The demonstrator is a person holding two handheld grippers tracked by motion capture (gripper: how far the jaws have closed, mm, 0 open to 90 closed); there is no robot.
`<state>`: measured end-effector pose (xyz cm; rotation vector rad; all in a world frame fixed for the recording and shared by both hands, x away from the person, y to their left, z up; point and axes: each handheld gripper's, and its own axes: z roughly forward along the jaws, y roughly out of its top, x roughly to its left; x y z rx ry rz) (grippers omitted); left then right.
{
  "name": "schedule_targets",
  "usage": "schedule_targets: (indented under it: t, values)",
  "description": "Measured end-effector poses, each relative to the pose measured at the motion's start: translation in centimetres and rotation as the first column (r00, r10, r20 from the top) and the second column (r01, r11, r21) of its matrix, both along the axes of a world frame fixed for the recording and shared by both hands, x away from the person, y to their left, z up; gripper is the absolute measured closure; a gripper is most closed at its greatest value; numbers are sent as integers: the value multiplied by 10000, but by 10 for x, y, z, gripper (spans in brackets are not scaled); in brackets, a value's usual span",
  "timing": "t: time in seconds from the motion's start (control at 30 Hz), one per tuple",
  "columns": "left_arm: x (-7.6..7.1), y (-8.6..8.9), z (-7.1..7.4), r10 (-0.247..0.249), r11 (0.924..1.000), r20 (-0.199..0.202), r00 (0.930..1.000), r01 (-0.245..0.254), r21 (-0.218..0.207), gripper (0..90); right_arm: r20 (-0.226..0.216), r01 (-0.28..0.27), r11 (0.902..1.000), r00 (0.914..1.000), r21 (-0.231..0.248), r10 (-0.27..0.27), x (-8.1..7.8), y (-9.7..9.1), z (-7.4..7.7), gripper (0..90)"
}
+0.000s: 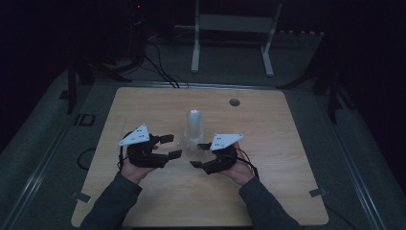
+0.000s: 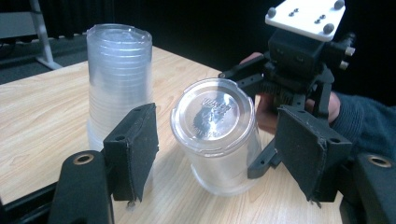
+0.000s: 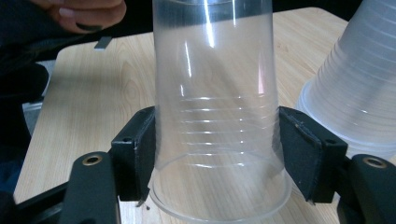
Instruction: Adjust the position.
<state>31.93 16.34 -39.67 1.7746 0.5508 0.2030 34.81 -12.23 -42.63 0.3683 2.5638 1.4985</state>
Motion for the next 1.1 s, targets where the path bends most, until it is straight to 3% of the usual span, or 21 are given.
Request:
schedule_targets:
  t: [0.37, 0.63, 0.73, 1.0, 1.1]
  values:
    - [5, 13, 3, -164, 9988, 118, 9998, 158, 460, 316, 40, -263, 9927, 9996, -1175, 270, 4, -3, 9, 326]
    - [7, 16, 5, -280, 9962, 231, 9993, 260, 829, 315, -13, -304, 9870, 9995, -1578, 306, 7, -5, 13, 326]
    - [9, 18, 5, -315, 9924, 271, 9991, 280, 1196, 315, 40, -283, 9797, 9995, -1984, 297, 8, -5, 16, 326]
    - [9, 17, 10, -397, 9828, 372, 9985, 323, 1819, 315, 90, -327, 9677, 9993, -2501, 361, 10, -5, 19, 326]
    - [12, 14, 11, -518, 9771, 359, 9980, 432, 2085, 320, 138, -461, 9580, 9985, -2829, 521, 10, -3, 22, 327]
